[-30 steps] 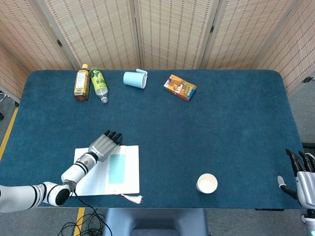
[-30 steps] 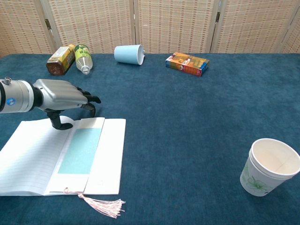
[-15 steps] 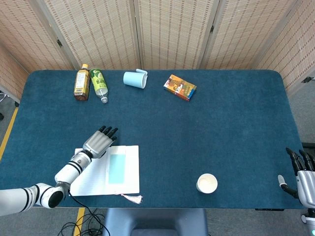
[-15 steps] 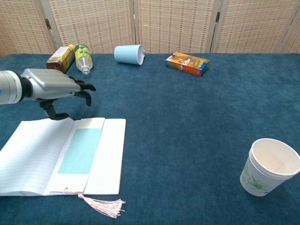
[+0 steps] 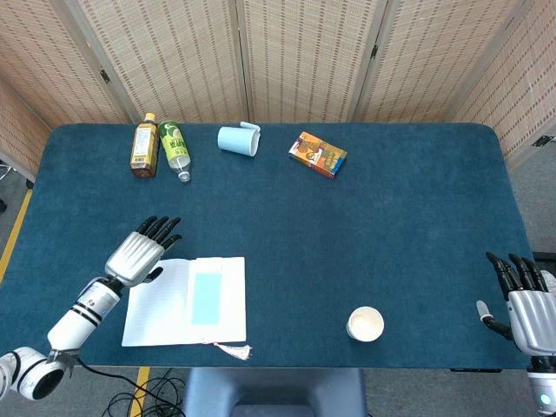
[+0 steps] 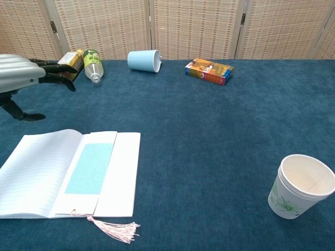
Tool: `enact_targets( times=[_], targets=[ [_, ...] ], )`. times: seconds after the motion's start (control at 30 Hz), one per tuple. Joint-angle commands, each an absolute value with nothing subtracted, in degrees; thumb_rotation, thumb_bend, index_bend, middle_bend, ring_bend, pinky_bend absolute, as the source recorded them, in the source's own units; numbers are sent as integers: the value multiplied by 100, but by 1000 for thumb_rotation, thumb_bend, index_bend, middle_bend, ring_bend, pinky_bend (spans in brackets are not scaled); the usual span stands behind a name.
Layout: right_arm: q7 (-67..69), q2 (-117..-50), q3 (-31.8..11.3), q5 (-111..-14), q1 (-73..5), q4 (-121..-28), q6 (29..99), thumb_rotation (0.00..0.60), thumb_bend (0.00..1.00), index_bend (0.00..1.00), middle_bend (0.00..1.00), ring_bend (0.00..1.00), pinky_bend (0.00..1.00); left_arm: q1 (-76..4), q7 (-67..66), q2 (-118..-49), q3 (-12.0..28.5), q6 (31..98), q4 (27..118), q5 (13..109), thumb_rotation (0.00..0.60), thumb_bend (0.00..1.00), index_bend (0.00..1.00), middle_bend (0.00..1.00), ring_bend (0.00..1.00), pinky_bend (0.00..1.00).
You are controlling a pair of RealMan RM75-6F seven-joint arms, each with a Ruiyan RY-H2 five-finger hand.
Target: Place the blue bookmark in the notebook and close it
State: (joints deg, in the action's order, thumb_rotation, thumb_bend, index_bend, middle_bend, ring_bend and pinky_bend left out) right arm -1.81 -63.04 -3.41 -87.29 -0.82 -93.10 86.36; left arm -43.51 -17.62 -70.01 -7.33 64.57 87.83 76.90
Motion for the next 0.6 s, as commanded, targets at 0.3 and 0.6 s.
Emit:
enact_targets(
  times=[0.3,0.6],
  targets=[
    [-319,-6206,-332,-8842,-137,-9473,8678,600,298,74,190,89,105,-3492,-393,-7020,-1178,7645,7832,9519,600,203,161,0,0,124],
    [-273,-6248,-272,-8967,-156,-9475,8709,600,298,74,190,89,106,-3089,-5,-7065,-1300,7765,7278,9782,600,171,123,0,0,124]
  ],
)
